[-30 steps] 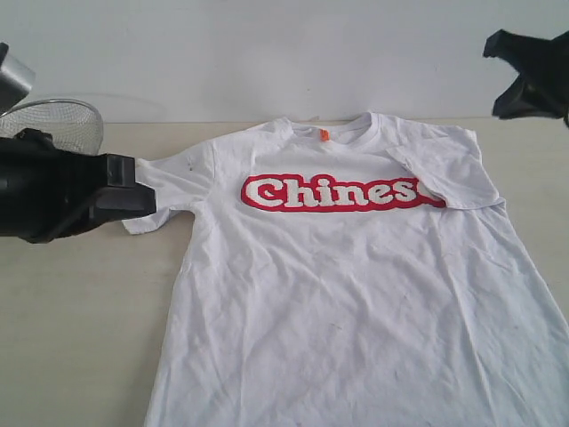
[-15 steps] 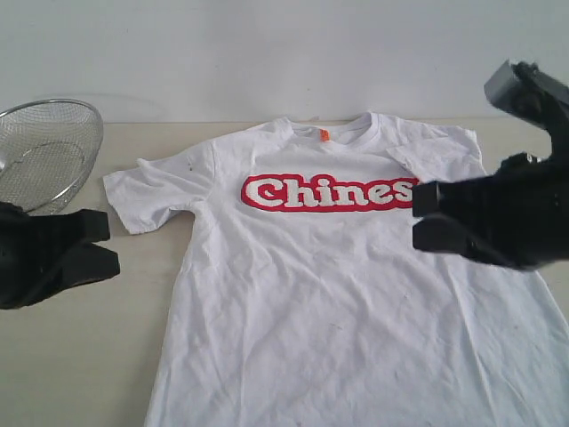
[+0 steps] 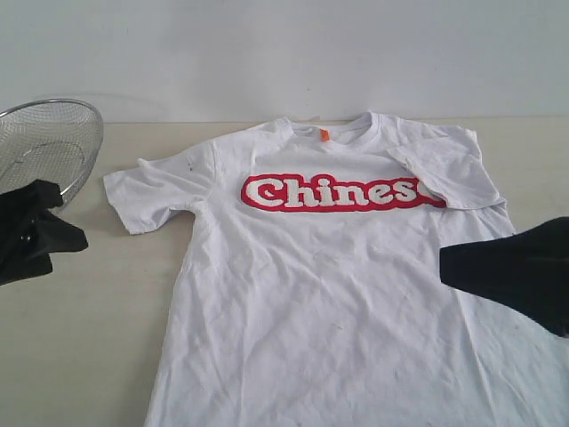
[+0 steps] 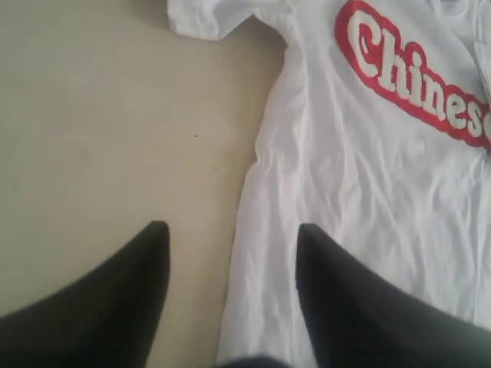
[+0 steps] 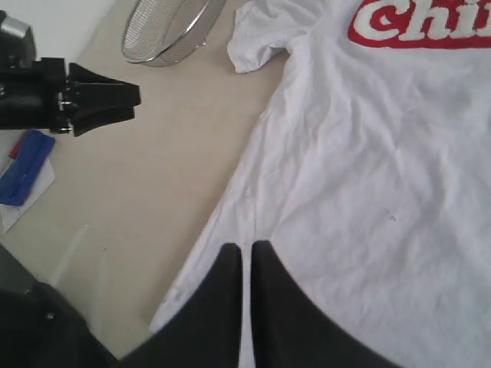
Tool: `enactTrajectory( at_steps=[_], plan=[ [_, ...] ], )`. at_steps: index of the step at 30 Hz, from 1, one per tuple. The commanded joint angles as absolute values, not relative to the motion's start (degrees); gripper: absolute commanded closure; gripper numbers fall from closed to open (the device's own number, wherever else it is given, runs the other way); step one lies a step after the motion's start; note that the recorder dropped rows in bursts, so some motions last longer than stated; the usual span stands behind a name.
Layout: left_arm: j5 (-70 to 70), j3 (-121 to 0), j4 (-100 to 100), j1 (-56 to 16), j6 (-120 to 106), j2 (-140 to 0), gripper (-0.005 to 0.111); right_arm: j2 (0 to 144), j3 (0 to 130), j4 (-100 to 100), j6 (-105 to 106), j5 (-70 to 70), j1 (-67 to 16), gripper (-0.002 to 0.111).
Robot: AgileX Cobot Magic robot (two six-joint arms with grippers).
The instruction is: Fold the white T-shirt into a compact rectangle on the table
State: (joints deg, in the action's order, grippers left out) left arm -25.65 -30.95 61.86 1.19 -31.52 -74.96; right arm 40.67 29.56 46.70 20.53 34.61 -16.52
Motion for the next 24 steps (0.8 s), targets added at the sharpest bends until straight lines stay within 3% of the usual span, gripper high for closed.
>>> enactTrajectory(
  at_steps=[1, 7, 24],
  plan=[
    [-33.3, -37.7, 69.4, 5.4, -39.0, -84.0, 0.057, 38.8, 29.4, 46.7, 21.7, 35.8, -16.6, 0.108],
    [-33.2, -44.6, 80.3, 6.1, -49.8, -94.6, 0.057, 38.8, 29.4, 46.7, 24.8, 38.1, -16.6, 0.108],
    [-29.6, -61.2, 82.0, 6.1, -56.5, -117.8, 0.057, 38.8, 29.4, 46.7, 27.0, 39.8, -16.6, 0.108]
  ],
)
